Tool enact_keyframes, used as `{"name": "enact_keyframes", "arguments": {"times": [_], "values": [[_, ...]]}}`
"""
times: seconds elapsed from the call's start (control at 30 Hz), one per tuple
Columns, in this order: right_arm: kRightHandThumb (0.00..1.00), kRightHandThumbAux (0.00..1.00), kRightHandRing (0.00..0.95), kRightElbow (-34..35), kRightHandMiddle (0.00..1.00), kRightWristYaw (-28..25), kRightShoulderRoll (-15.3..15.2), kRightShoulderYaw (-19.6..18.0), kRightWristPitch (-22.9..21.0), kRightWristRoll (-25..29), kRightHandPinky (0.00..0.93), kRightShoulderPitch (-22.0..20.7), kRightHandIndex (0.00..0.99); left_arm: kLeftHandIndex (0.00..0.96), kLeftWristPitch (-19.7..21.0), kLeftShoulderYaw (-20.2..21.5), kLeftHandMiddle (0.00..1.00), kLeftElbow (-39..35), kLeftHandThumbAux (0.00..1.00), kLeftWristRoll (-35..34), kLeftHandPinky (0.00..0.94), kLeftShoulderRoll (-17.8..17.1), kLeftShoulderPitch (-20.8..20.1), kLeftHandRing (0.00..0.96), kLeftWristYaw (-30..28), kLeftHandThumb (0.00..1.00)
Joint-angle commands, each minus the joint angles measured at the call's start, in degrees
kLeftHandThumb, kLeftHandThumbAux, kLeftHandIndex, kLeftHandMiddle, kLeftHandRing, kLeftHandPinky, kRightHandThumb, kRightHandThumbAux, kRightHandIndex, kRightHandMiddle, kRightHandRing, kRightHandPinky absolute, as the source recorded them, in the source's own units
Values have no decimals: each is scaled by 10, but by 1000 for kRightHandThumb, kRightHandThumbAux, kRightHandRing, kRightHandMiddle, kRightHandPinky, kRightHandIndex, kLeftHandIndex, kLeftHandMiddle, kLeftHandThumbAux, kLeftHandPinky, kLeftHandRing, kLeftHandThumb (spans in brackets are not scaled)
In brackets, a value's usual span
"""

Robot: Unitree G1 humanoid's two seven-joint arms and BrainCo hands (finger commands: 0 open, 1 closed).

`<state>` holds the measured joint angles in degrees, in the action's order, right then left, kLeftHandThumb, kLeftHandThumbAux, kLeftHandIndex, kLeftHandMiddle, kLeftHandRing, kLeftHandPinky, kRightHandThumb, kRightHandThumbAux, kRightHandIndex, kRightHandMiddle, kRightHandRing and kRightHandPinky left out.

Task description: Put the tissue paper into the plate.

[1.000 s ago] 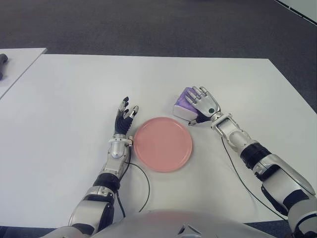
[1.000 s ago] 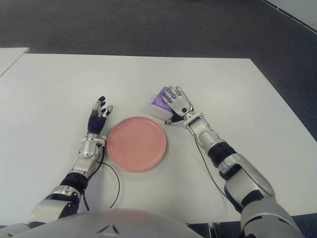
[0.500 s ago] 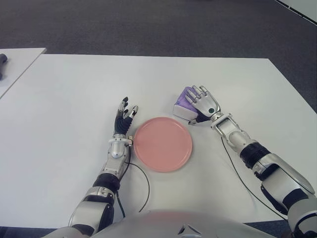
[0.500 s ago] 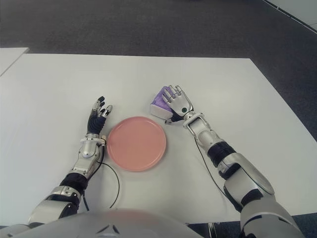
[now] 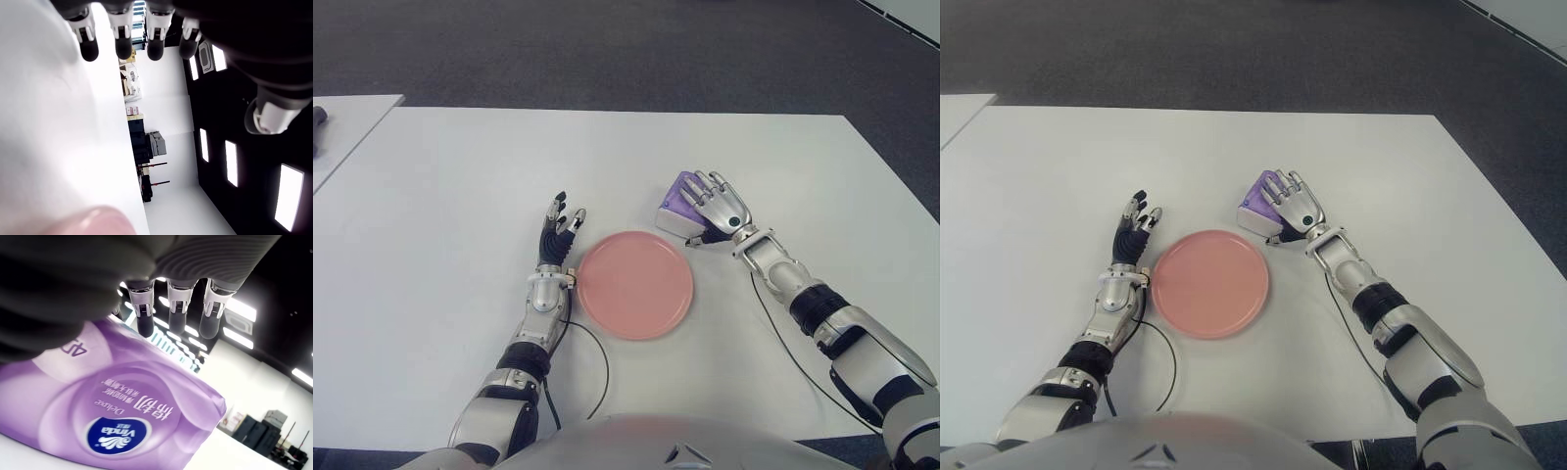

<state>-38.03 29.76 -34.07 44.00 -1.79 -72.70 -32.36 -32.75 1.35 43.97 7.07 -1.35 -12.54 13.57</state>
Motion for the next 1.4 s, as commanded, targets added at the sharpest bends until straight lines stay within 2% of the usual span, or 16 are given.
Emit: {"name": "enact_keyframes", "arguments": {"times": [0.03,0.07,0.1,0.2,0.4,0.57,0.8,1.13,1.4], "values": [[355,597,340,-31,329,21,9,13,42,14,386,33,246,0,21,2,0,9,432,-4,0,5,17,0,-3,0],[396,610,398,-34,385,27,9,11,54,22,444,31,293,0,22,1,0,8,432,-4,0,5,17,0,-3,0],[507,647,488,-36,474,31,9,9,62,27,534,30,342,0,22,1,0,8,434,-5,0,5,17,0,-3,0],[645,690,618,-41,605,38,11,0,95,55,667,29,404,0,24,1,0,6,436,-4,0,5,17,0,-2,0],[723,705,740,-42,739,27,22,-28,146,123,778,37,437,0,25,-1,0,2,441,-1,0,4,19,0,1,0],[739,707,794,-45,800,24,30,-47,179,166,795,45,441,0,24,0,0,1,441,-2,0,4,19,0,0,0],[745,708,824,-46,833,17,27,-47,204,177,782,45,442,0,27,1,0,-4,440,-5,0,4,21,0,-4,0],[750,707,868,-41,878,9,26,-46,225,178,856,47,442,0,29,2,0,-11,439,-9,0,4,24,0,-6,0],[752,705,879,-75,883,10,34,-45,264,190,860,41,443,0,38,2,0,-17,437,-6,0,4,25,0,-3,0]]}}
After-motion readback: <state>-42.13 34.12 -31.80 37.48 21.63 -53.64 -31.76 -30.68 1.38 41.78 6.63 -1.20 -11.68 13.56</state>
